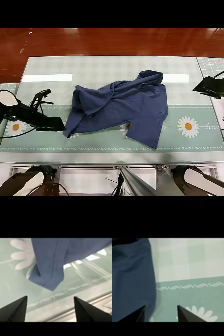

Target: Fold the shirts.

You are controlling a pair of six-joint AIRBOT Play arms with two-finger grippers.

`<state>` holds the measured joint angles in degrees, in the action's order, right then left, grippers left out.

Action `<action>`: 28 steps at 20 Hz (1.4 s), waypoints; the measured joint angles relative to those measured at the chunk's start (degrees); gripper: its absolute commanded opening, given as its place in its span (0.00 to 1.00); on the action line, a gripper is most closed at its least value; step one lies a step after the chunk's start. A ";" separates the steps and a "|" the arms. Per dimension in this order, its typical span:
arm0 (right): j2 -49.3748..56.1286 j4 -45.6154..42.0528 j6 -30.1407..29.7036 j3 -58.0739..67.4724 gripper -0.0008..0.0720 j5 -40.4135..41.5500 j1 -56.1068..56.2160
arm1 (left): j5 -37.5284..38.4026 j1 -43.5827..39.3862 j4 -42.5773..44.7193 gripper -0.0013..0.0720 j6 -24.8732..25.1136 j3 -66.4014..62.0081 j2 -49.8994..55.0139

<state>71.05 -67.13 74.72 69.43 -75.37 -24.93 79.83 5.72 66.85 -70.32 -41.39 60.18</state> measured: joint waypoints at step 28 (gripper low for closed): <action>-0.37 16.11 -5.99 -29.14 0.82 13.55 -1.29 | -7.26 -3.21 -6.03 0.04 6.05 1.64 13.25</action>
<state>70.67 -51.03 68.73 40.29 -61.82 -26.22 72.58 2.50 60.82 -64.27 -39.75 73.43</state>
